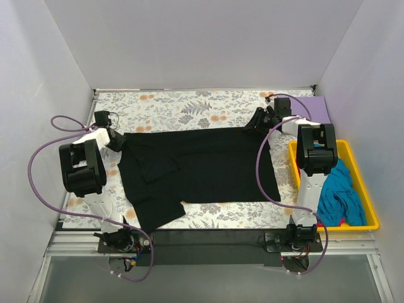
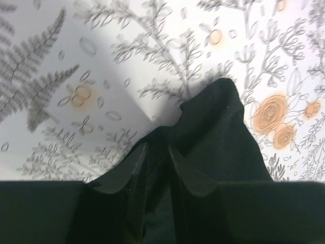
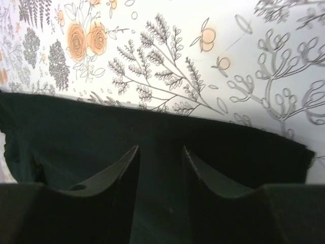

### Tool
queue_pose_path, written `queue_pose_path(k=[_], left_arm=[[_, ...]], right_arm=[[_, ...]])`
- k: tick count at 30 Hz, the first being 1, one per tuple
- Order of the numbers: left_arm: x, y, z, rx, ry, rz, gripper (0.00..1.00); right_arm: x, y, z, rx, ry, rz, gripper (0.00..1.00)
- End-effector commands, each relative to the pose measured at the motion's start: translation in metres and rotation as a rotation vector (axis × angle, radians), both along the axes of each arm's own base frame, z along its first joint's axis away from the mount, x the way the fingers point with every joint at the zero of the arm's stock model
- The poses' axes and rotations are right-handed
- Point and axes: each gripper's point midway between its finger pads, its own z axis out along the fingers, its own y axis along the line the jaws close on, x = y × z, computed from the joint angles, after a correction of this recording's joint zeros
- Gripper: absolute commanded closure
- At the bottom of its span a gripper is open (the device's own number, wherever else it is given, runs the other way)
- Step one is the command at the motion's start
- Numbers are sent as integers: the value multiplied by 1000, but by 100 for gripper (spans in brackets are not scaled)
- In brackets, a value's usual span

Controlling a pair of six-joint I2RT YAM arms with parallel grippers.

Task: Fold and stack the t-shirts
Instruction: Fold the tshirt

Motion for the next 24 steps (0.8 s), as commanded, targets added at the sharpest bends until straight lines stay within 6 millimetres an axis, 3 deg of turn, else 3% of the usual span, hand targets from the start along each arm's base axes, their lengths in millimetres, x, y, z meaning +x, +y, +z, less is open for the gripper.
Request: queue_pose_path(k=[1, 5, 7, 11, 13, 18, 22, 24], left_arm=[[-1, 12, -3, 22, 32, 19, 75], [6, 9, 24, 9, -28, 7, 56], [7, 8, 43, 17, -63, 8, 49], [-1, 9, 75, 41, -94, 26, 46], [-14, 5, 84, 59, -71, 35, 46], [-35, -29, 84, 54, -53, -44, 60], [-39, -76, 64, 23, -18, -176, 61], [-36, -81, 55, 12, -21, -193, 61]], right_arm=[[21, -20, 21, -68, -89, -36, 54], [17, -18, 56, -51, -146, -28, 54], [13, -17, 65, -47, -159, -24, 54], [-7, -13, 74, -12, -147, -9, 55], [-20, -13, 65, -10, -111, -20, 56], [-35, -14, 55, -13, -76, -23, 58], [-47, -10, 50, -27, -59, -5, 59], [-47, -18, 47, -63, -60, -38, 59]])
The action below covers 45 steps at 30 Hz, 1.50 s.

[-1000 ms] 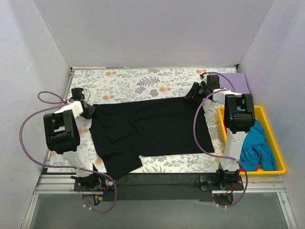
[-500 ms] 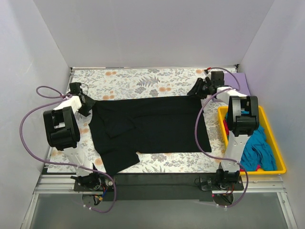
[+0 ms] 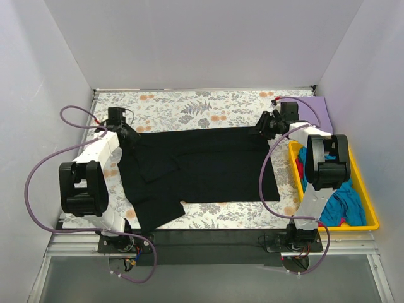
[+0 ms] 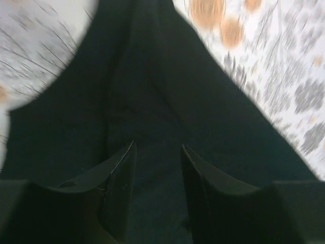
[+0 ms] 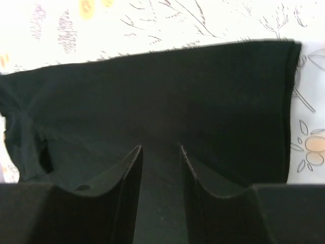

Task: Fold and stack the t-shirts
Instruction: Fold the tshirt

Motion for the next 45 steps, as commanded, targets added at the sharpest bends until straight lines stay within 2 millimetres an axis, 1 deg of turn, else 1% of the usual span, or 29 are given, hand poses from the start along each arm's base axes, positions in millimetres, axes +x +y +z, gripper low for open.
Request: queue_pose_path(k=[1, 3, 4, 5, 7, 10, 12, 13, 15, 17, 21, 24, 25, 26, 27, 29, 30, 32, 33, 35, 36, 38, 39, 40, 41, 42, 43, 44, 45], left_arm=[[-9, -15, -27, -22, 54, -48, 61], [-7, -15, -39, -30, 70, -36, 62], [-8, -13, -53, -22, 108, -28, 63], [-9, -10, -59, -11, 128, -16, 64], [-15, -2, -80, 14, 188, 16, 66], [-25, 15, -98, 0, 254, 76, 67], [-31, 23, -104, 11, 275, 96, 67], [-33, 29, -106, 28, 286, 107, 67], [-35, 33, -108, 27, 297, 115, 68], [-35, 35, -107, 29, 303, 118, 68], [-32, 41, -99, 59, 290, 122, 67], [-26, 40, -92, 52, 265, 107, 64], [-23, 37, -89, 40, 250, 98, 61], [-18, 34, -85, 22, 231, 87, 59], [-16, 32, -82, 16, 218, 80, 58], [-11, 30, -72, 9, 192, 70, 53], [-5, 28, -61, 4, 161, 58, 52], [0, 27, -48, 4, 130, 55, 49], [7, 27, -32, 7, 89, 54, 48], [14, 28, -17, 11, 51, 54, 48], [21, 28, -5, 18, 19, 55, 48], [27, 33, 0, 40, 1, 68, 48], [32, 38, 1, 59, -3, 76, 50], [37, 41, 3, 74, -8, 71, 51], [41, 43, 2, 83, -5, 73, 53], [44, 44, -7, 90, 12, 75, 56], [53, 49, -4, 114, -6, 80, 58], [55, 51, -15, 122, 14, 82, 59], [59, 54, -18, 132, 16, 85, 60]], right_arm=[[-2, -6, 10, -44, -33, -28, 59], [-3, -17, 0, -76, -10, -74, 59], [-4, -20, -3, -81, 3, -93, 59], [-6, -23, -9, -93, 15, -107, 58], [-6, -34, -17, -138, 26, -149, 58], [-12, -46, -31, -190, 64, -184, 58], [-20, -56, -42, -237, 101, -208, 58], [-22, -60, -44, -251, 112, -218, 58], [-26, -69, -49, -286, 133, -248, 58], [-26, -73, -48, -308, 134, -263, 58], [-20, -80, -38, -338, 110, -278, 58], [-10, -73, -23, -318, 76, -252, 58], [-7, -71, -18, -313, 63, -241, 58], [1, -68, -8, -303, 35, -234, 58], [4, -63, -3, -304, 19, -215, 58], [13, -55, 11, -297, -23, -191, 58], [14, -49, 15, -299, -38, -171, 58], [20, -42, 24, -296, -65, -153, 58], [22, -36, 28, -294, -80, -137, 58], [25, -27, 26, -283, -82, -113, 58], [29, -22, 29, -279, -93, -101, 58], [33, -15, 22, -273, -86, -85, 58], [40, -13, 25, -268, -102, -88, 59], [42, -11, 18, -267, -93, -83, 59], [44, -10, 16, -258, -91, -84, 59], [48, -8, 16, -252, -94, -84, 60], [50, -8, 7, -255, -80, -83, 60], [52, -8, 4, -257, -76, -84, 60], [54, -9, 2, -261, -75, -84, 61]])
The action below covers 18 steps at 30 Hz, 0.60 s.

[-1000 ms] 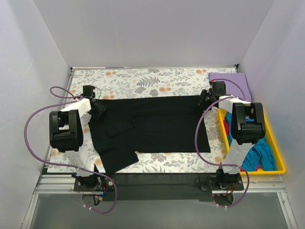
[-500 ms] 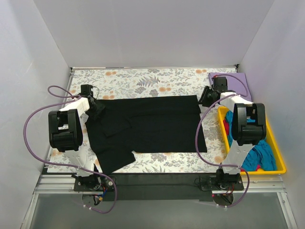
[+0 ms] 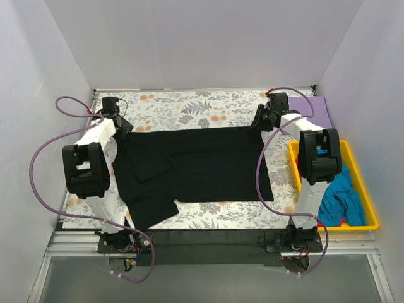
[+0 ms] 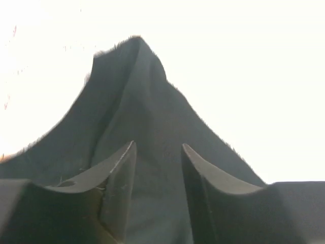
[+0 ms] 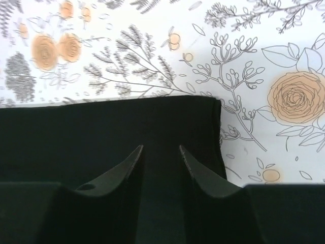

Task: Fold and stack the t-shirts
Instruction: Fold the tshirt

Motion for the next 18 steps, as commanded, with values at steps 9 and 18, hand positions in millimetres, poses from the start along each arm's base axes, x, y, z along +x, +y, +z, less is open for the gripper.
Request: queue_pose_path(k=[9, 18], left_arm=[[35, 29, -57, 104, 86, 21, 67], [69, 21, -76, 45, 75, -19, 63]], right_arm=[[31, -21, -43, -60, 24, -32, 62], [70, -55, -61, -49, 23, -80, 61]])
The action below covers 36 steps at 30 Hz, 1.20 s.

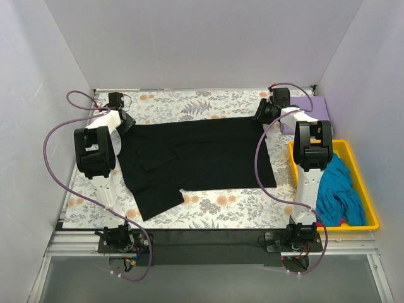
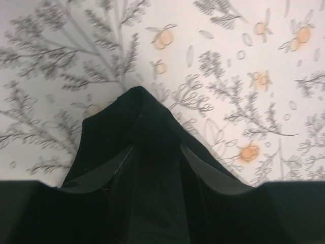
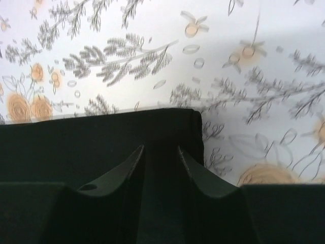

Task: Fold and stack the t-shirts
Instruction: Fold the tshirt

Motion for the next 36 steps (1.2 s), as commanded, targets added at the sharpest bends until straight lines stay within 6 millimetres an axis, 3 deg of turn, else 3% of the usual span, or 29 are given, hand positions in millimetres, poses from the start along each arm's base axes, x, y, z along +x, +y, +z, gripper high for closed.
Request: queue_pose_path(k=[1, 4, 5, 7, 8, 9, 10, 11, 12, 13, 14, 15, 16, 17, 18, 19, 20, 21, 22, 23, 24, 25, 28, 31, 36], left_arm=[[5, 2, -19, -19, 35, -11, 63], [18, 1, -5, -22, -6, -27, 55], [21, 2, 6, -16, -29, -33, 51], [27, 3, 25, -8, -71, -39, 47], [29, 3, 46, 1, -111, -45, 45], [30, 3, 59, 7, -134, -47, 43], [27, 5, 68, 22, -145, -46, 39], [24, 6, 95, 36, -192, -43, 38], [19, 5, 104, 48, -201, -47, 37], [8, 6, 129, 61, -230, -36, 36], [-7, 7, 125, 74, -201, -18, 36], [-18, 4, 129, 73, -190, 0, 35], [-39, 4, 124, 73, -128, 17, 33], [-62, 2, 122, 72, -96, 37, 32], [-77, 0, 119, 59, -74, 55, 31], [-98, -2, 110, 52, -23, 58, 31], [-113, -4, 119, 51, -36, 63, 31], [-141, -8, 95, 43, 38, 62, 31], [-156, -10, 101, 42, 21, 64, 32], [-168, -11, 96, 42, 35, 64, 34], [-194, -15, 72, 28, 103, 63, 34], [-204, -18, 74, 18, 91, 75, 35], [-238, -26, 48, -22, 155, 88, 38], [-250, -33, 32, -62, 180, 110, 41], [-252, -37, 13, -87, 200, 121, 44]], right_arm=[[14, -37, -17, -58, 17, -51, 61], [27, -34, 10, -63, -42, -17, 58], [33, -34, 26, -67, -77, -2, 57], [31, -31, 39, -62, -83, 23, 54], [30, -30, 46, -64, -92, 33, 53], [29, -28, 65, -61, -120, 40, 52], [22, -25, 68, -58, -115, 50, 49], [15, -22, 73, -58, -115, 59, 48], [9, -19, 94, -61, -147, 63, 47], [-6, -14, 86, -79, -118, 74, 46], [-17, -11, 88, -91, -105, 76, 46], [-28, -8, 107, -97, -130, 78, 45], [-41, 0, 106, -118, -115, 86, 43], [-63, 2, 92, -140, -57, 98, 41], [-76, 5, 103, -156, -67, 101, 40], [-88, 8, 102, -177, -54, 108, 37], [-108, 14, 89, -220, -9, 118, 36], [-123, 12, 95, -253, 0, 109, 34], [-137, 22, 92, -255, 16, 129, 33], [-149, 25, 89, -255, 31, 138, 33], [-168, 25, 83, -256, 54, 152, 32], [-181, 31, 78, -263, 68, 173, 32], [-221, 34, 61, -262, 112, 221, 33], [-251, 31, 45, -255, 153, 241, 33], [-278, 21, 30, -265, 173, 255, 34]])
